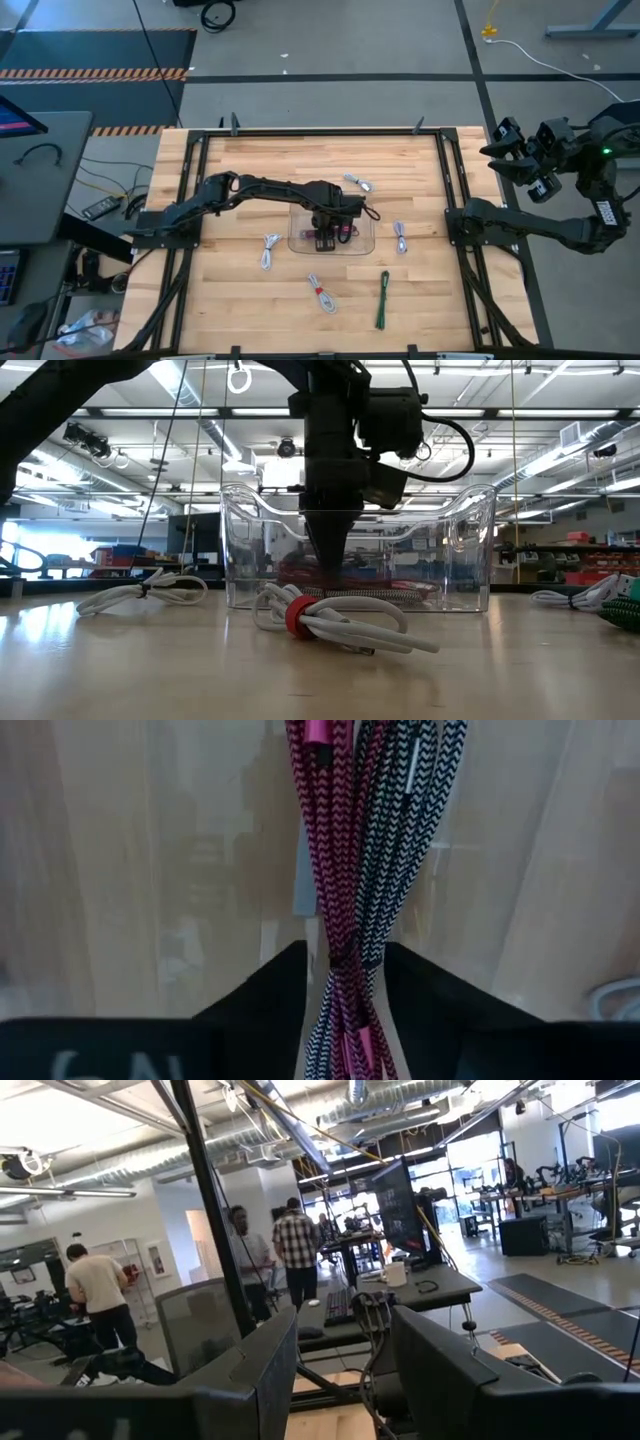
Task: Pick and place USB-C Cables
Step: Put the purple charger cable into the transparent bin
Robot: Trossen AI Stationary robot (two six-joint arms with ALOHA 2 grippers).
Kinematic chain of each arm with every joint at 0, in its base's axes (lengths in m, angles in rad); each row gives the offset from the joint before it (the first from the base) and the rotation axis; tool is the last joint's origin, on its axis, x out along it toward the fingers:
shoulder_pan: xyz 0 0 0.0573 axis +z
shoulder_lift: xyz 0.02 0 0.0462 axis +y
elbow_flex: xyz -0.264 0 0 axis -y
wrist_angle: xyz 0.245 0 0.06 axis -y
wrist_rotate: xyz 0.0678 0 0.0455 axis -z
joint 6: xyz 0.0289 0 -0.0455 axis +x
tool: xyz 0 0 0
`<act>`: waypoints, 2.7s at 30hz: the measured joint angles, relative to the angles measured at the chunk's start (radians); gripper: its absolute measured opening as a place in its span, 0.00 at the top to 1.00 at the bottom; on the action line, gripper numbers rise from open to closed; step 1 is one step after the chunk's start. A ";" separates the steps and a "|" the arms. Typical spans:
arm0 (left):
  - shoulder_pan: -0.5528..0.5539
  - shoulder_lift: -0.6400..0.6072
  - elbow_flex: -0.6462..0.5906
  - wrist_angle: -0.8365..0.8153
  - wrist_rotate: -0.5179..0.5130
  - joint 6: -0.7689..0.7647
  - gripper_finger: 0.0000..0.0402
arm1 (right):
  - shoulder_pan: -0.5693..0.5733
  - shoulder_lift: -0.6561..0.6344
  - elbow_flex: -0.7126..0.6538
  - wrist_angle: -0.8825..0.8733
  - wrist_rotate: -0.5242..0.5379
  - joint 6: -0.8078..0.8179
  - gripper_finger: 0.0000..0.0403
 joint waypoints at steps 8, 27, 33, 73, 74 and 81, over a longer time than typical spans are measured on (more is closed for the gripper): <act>0.024 -0.075 0.001 -0.016 0.026 -0.053 0.61 | 0.000 0.000 0.000 0.000 0.000 -0.001 0.58; 0.070 -0.525 0.001 0.250 -0.041 -0.180 0.61 | 0.000 0.074 0.000 -0.186 -0.039 0.143 0.59; 0.067 -0.670 0.002 0.325 -0.225 -0.136 0.61 | 0.004 0.159 0.000 -0.374 -0.130 0.251 0.59; 0.078 -0.806 0.001 0.031 -0.420 0.062 0.61 | 0.473 0.785 -0.415 -0.470 0.362 0.841 0.56; 0.078 -0.806 0.001 0.022 -0.420 0.062 0.61 | 0.478 0.801 -0.427 -0.436 0.362 0.856 0.56; 0.078 -0.806 0.001 -0.007 -0.420 0.079 0.61 | 0.521 0.901 -0.460 -0.313 0.357 0.925 0.56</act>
